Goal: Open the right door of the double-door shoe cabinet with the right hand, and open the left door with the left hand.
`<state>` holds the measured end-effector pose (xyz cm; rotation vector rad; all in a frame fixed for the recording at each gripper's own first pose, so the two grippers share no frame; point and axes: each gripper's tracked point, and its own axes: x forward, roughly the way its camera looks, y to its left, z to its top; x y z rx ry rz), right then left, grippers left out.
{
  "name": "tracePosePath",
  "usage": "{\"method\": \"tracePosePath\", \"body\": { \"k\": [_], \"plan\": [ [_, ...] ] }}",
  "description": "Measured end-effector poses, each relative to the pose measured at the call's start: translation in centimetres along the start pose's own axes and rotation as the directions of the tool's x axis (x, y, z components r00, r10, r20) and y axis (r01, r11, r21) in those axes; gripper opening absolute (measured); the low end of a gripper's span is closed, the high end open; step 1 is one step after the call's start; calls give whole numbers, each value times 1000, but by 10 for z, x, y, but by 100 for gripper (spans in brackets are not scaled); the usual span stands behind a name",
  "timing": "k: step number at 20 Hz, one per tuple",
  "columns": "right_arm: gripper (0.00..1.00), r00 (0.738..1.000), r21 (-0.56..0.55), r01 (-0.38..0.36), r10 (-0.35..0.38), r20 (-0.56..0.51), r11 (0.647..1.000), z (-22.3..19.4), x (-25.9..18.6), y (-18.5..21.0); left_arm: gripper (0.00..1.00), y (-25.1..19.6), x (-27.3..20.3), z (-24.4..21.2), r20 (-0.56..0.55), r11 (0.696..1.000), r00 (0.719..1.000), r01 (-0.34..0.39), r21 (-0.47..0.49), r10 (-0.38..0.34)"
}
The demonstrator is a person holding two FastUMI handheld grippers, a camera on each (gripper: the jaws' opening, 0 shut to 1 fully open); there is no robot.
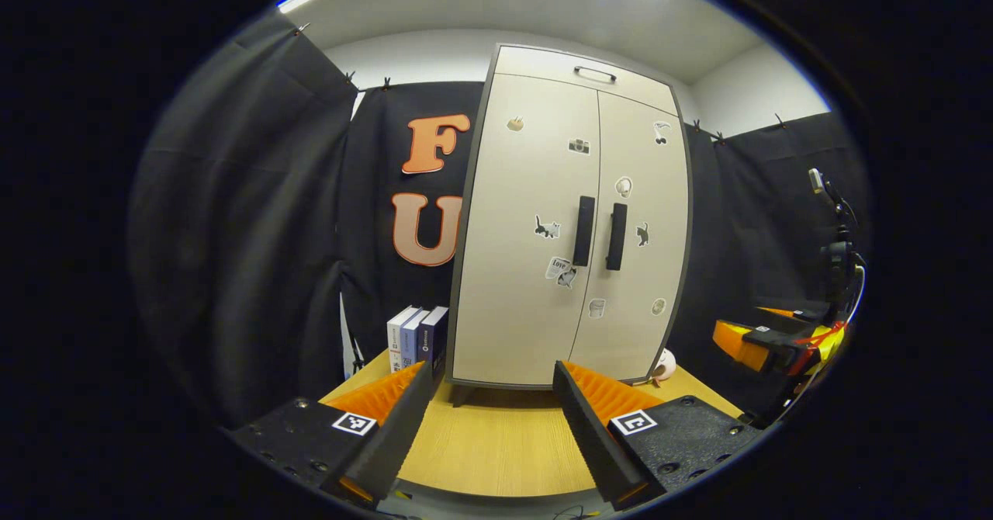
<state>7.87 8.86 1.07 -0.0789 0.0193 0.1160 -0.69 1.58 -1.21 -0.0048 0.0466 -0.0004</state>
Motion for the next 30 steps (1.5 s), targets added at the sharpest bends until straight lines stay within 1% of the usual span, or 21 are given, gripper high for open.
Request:
{"method": "tracePosePath", "body": {
  "k": [2, 3, 4, 5, 8, 9, 10, 11, 12, 13, 17, 21, 22, 23, 24, 25, 26, 27, 28, 29, 30],
  "plan": [
    [99, 1000, 16, -20, 20, 8, 1000, 12, 22, 15, 95, 5, 3, -3, -4, 1000, 1000, -5, -4, 5],
    [94, 1000, 24, -27, 26, 11, 999, 17, 32, 23, 95, 8, 6, -5, -6, 1000, 1000, -10, -4, 10],
    [94, 999, 36, -38, 37, 16, 999, 25, 43, 32, 95, 12, 7, -6, -7, 1000, 1000, -18, -4, 18],
    [98, 998, 45, -51, 50, 22, 998, 32, 53, 40, 95, 14, 10, -8, -11, 1000, 1000, -22, -4, 22],
    [98, 997, 42, -61, 58, 54, 997, 57, 84, 57, 95, 20, 17, -10, -21, 1000, 1000, -23, -13, 23],
    [94, 996, 33, -65, 63, 58, 997, 64, 94, 62, 95, 21, 18, -9, -18, 1000, 1000, -24, -12, 24],
    [94, 995, 31, -67, 65, 70, 997, 72, 102, 66, 95, 25, 20, -8, -14, 1000, 1000, -27, -7, 27],
    [94, 995, 33, -70, 67, 79, 997, 79, 111, 69, 95, 28, 22, -9, -13, 999, 999, -33, -2, 33],
    [98, 995, 39, -67, 63, 83, 997, 86, 119, 71, 95, 32, 24, -9, -15, 999, 999, -40, 3, 40],
    [99, 995, 47, -66, 62, 82, 997, 90, 127, 72, 95, 35, 27, -10, -18, 999, 999, -46, 6, 46],
    [98, 995, 66, -74, 69, 76, 995, 104, 157, 77, 95, 43, 36, -6, -10, 998, 998, -55, 10, 55],
    [98, 993, 108, -88, 79, 87, 990, 122, 181, 83, 94, 51, 43, -7, -14, 998, 998, -67, 19, 67],
    [93, 993, 105, -93, 84, 87, 990, 126, 187, 85, 95, 52, 44, -7, -14, 997, 998, -68, 20, 69],
    [93, 992, 104, -98, 89, 85, 990, 128, 192, 88, 95, 53, 46, -7, -13, 997, 997, -70, 21, 71],
    [98, 992, 104, -106, 99, 78, 989, 129, 198, 93, 95, 55, 47, -7, -12, 997, 997, -73, 23, 74],
    [93, 991, 98, -117, 110, 70, 988, 128, 203, 97, 95, 57, 48, -6, -11, 997, 997, -78, 24, 78],
    [93, 991, 94, -121, 114, 68, 988, 129, 209, 101, 94, 59, 48, -6, -12, 996, 996, -83, 26, 83],
    [96, 991, 89, -121, 115, 70, 989, 130, 213, 102, 95, 60, 49, -7, -13, 996, 996, -87, 26, 88],
    [88, 991, 86, -123, 117, 70, 989, 131, 218, 104, 95, 62, 50, -7, -14, 995, 996, -92, 26, 92],
    [89, 991, 91, -123, 118, 66, 988, 130, 223, 105, 95, 64, 50, -8, -15, 995, 995, -95, 26, 96],
    [85, 991, 98, -126, 121, 57, 987, 129, 227, 106, 95, 66, 50, -9, -16, 995, 995, -100, 27, 101]
  ]
}}
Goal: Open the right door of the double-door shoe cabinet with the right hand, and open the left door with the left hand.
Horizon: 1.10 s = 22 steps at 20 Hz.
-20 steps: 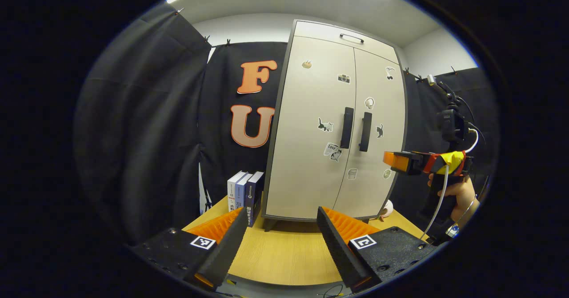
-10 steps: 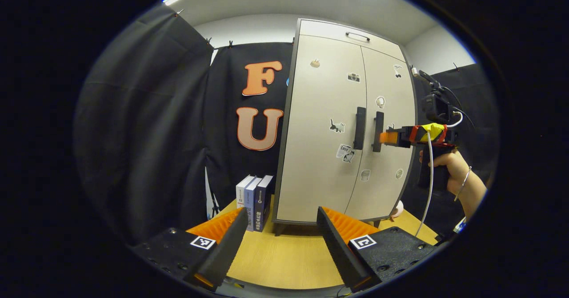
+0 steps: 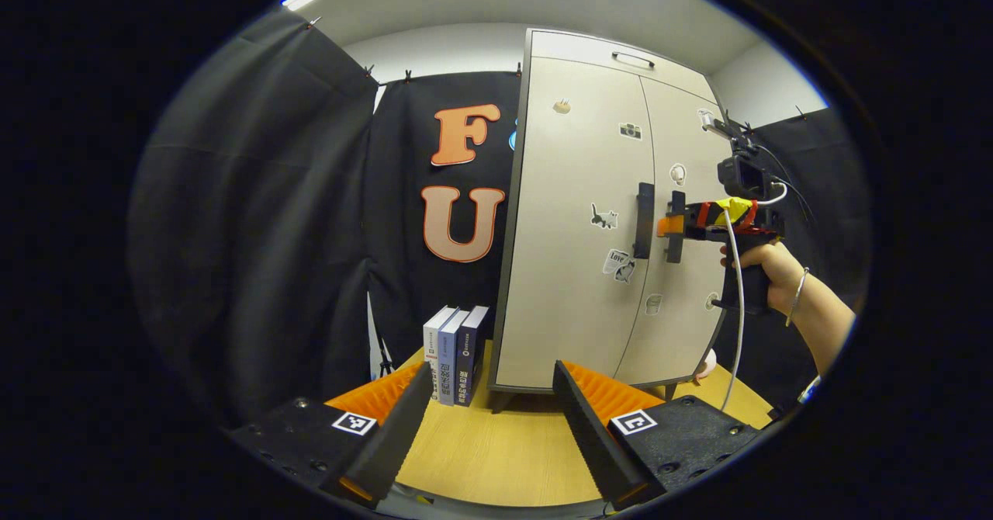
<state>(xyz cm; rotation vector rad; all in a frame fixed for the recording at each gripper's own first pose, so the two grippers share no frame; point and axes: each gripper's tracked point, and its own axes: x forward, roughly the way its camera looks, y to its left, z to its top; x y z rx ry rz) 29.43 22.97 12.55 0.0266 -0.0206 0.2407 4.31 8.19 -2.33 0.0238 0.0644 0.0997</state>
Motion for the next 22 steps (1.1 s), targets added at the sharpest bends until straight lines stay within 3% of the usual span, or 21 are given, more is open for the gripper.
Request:
{"method": "tracePosePath", "body": {
  "k": [2, 3, 4, 5, 7, 8, 10, 11, 14, 15, 18, 19, 22],
  "plan": [
    [83, 1000, 18, -4, 4, -21, 1000, -4, 9, -2, 95, 4, 2, -2, -5, 1000, 1000, -10, 5, 10],
    [68, 1000, 30, 1, 0, -32, 1000, -5, 12, -4, 95, 6, 3, -2, -8, 1000, 1000, -15, 7, 15],
    [65, 999, 43, 0, 2, -37, 999, -5, 15, -4, 95, 7, 4, -2, -9, 1000, 1000, -18, 6, 18],
    [75, 999, 51, -4, 6, -40, 999, -4, 17, -4, 95, 8, 5, -1, -9, 1000, 1000, -20, 4, 20],
    [53, 1000, 45, 2, 0, -30, 999, -1, 16, -6, 95, 8, 8, 0, -7, 1000, 1000, -21, 3, 21],
    [48, 999, 38, 1, 0, -33, 999, -2, 15, -6, 95, 7, 9, 1, -6, 1000, 1000, -19, 5, 19],
    [48, 999, 33, -1, 2, -44, 999, -8, 21, -5, 95, 4, 10, 1, -4, 1000, 1000, -14, 11, 14],
    [41, 999, 33, -7, 8, -40, 999, -5, 16, -5, 95, 3, 10, 2, -4, 1000, 1000, -11, 14, 11],
    [39, 998, 35, -6, 8, -58, 999, -7, 14, -5, 95, 7, 6, 4, 0, 999, 999, -32, 12, 32],
    [34, 998, 29, -9, 11, -60, 1000, -8, 13, -5, 95, 9, 4, 3, 1, 999, 999, -40, 7, 40],
    [33, 998, -6, -18, 17, -58, 1000, -9, 9, -5, 95, 11, -3, -1, -11, 999, 999, -52, 8, 52],
    [25, 998, -8, -23, 22, -60, 1000, -9, 7, -5, 95, 13, -5, -2, -13, 998, 998, -55, 11, 55],
    [25, 997, -19, -47, 46, -62, 999, -8, 1, -5, 95, 12, -12, -3, -12, 998, 998, -64, 13, 65]
  ]
}}
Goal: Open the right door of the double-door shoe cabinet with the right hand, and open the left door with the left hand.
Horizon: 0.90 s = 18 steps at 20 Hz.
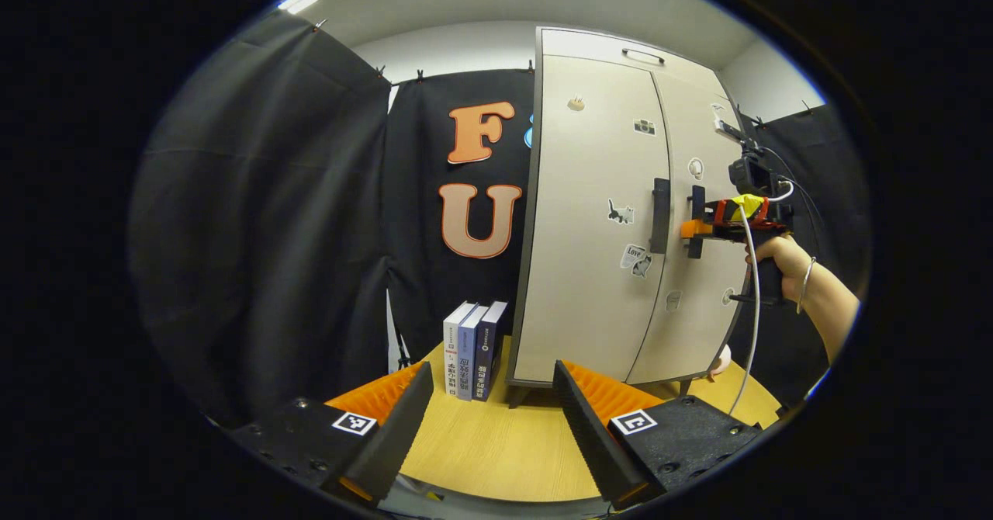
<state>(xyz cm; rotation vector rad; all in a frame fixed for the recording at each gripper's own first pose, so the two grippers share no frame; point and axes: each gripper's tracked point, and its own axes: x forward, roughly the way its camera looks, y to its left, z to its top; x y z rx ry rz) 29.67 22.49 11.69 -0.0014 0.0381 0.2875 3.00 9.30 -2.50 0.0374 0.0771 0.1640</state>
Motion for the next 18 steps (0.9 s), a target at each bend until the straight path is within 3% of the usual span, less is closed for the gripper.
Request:
{"method": "tracePosePath", "body": {
  "k": [2, 3, 9, 18],
  "plan": [
    [25, 1000, -9, -5, 5, 11, 1000, 1, -5, 0, 95, -5, -5, 0, -2, 1000, 1000, 4, -6, -4],
    [16, 1000, -10, -8, 8, 13, 1000, 1, -5, 0, 95, -8, -7, 0, -5, 1000, 1000, 12, -7, -12],
    [16, 999, -1, -45, 45, 2, 999, 1, -22, -3, 95, -37, -19, 6, 8, 999, 999, 32, -33, -32],
    [16, 991, -10, -136, 136, -3, 991, -1, -44, -11, 92, -83, -37, 22, 38, 1000, 999, 5, -25, -4]
  ]
}}
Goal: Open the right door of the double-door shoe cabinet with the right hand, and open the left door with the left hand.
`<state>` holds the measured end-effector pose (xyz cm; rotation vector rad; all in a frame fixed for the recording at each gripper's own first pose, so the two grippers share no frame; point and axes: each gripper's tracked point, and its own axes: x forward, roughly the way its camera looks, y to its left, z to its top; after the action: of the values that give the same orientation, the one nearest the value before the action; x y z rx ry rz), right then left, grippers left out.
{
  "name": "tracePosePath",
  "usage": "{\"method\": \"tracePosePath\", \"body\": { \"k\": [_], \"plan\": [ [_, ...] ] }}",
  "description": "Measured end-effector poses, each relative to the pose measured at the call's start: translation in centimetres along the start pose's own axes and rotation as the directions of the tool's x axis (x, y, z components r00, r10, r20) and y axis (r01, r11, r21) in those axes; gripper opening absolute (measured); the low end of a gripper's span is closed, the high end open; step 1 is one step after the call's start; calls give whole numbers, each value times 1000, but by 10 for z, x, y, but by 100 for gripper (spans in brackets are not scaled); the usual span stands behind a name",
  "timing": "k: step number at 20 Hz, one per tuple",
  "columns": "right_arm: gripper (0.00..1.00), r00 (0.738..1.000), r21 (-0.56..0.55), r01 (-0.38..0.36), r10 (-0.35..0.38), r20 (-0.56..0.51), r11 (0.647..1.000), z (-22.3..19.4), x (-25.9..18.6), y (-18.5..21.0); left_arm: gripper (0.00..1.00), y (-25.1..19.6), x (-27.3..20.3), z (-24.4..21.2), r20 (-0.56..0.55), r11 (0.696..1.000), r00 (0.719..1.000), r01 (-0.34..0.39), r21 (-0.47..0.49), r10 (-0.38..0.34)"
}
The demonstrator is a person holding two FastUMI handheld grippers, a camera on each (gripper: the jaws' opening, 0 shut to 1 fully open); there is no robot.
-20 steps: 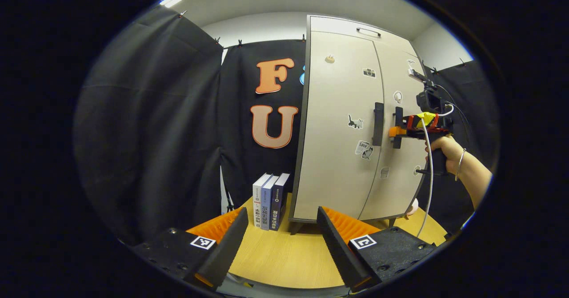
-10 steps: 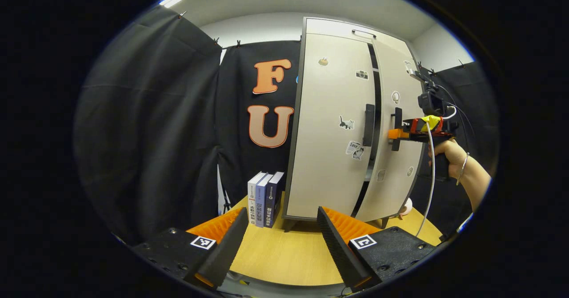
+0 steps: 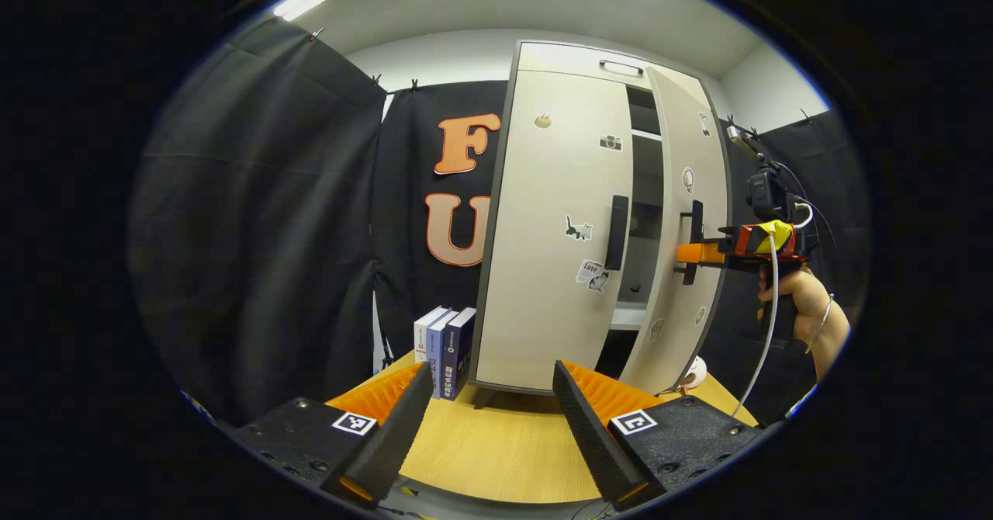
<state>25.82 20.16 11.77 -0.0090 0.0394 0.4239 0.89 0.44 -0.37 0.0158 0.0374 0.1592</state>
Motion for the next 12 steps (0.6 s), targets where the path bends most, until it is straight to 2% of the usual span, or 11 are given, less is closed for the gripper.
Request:
{"method": "tracePosePath", "body": {
  "k": [3, 7, 10, 11, 12],
  "plan": [
    [16, 1000, 4, -19, 19, -8, 1000, -1, -9, -2, 95, -12, -3, 5, 11, 1000, 1000, -10, 18, 9],
    [16, 999, -2, -42, 42, -7, 999, -1, -18, -7, 92, -30, -8, 9, 22, 1000, 1000, -12, 13, 12],
    [16, 999, 7, -53, 53, -3, 999, 0, -27, -12, 95, -42, -12, 10, 24, 1000, 1000, -10, 26, 10],
    [16, 999, 12, -54, 54, -3, 998, 0, -30, -14, 92, -45, -13, 9, 21, 1000, 1000, -10, 30, 9],
    [16, 998, 18, -57, 57, -5, 998, -1, -33, -16, 95, -48, -13, 9, 19, 1000, 1000, -9, 29, 8]
  ]
}}
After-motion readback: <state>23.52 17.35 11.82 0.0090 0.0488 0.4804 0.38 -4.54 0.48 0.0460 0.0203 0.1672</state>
